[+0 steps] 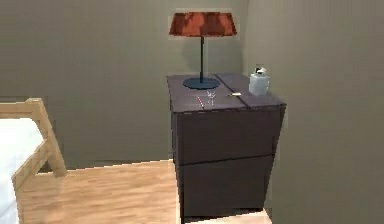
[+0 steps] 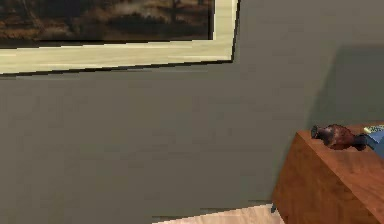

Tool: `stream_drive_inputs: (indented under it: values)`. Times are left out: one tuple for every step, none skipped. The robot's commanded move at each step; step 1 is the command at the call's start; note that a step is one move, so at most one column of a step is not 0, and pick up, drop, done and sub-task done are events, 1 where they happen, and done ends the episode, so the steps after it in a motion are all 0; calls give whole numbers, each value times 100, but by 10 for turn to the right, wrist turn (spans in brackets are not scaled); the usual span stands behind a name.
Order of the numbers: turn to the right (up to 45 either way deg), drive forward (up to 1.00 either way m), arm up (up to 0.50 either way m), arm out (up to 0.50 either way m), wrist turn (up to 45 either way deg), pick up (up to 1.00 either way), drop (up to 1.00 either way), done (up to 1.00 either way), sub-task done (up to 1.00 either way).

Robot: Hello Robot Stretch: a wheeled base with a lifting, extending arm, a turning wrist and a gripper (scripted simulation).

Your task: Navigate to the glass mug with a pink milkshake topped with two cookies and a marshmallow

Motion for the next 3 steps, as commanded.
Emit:
stream_drive_inputs:
  values:
    - [60, 0, 0, 0, 0, 0, 0, 0, 0]
    - [0, 50, 0, 0, 0, 0, 0, 0, 0]
    - [180, 0, 0, 0, 0, 0, 0, 0, 0]
